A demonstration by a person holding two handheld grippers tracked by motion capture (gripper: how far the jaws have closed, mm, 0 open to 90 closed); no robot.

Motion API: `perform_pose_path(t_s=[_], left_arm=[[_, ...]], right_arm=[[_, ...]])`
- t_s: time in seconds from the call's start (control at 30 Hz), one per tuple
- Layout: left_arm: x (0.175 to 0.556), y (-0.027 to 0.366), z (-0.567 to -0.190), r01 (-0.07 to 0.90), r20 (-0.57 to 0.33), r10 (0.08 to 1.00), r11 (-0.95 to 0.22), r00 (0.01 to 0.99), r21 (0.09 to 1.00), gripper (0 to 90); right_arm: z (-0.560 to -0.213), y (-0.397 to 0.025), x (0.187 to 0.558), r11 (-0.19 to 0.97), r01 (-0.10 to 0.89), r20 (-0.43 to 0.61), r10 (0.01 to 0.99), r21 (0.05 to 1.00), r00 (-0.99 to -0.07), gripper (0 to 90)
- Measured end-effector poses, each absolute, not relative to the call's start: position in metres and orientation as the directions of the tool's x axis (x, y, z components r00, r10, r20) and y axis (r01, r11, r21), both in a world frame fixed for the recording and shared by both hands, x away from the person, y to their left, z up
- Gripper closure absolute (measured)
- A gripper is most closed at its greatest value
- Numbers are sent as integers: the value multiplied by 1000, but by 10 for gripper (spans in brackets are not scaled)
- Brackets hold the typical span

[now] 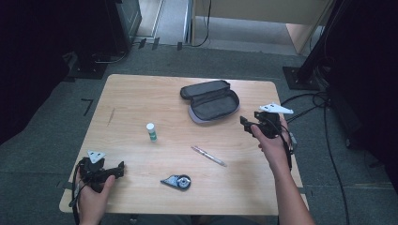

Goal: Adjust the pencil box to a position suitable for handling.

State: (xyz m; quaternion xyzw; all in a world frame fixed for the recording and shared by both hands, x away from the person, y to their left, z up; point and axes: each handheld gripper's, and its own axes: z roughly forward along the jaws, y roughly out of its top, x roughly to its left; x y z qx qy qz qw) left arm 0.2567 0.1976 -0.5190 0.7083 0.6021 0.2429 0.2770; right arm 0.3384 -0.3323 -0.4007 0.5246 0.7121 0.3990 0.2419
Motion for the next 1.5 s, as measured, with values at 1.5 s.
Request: perform_pose_path(t_s=[1.5], left_arm=[[258,195,-519,716,12,984,-137,177,685,0]], right_arm=[[-461,-312,496,148,703,-19,982,695,-189,588]])
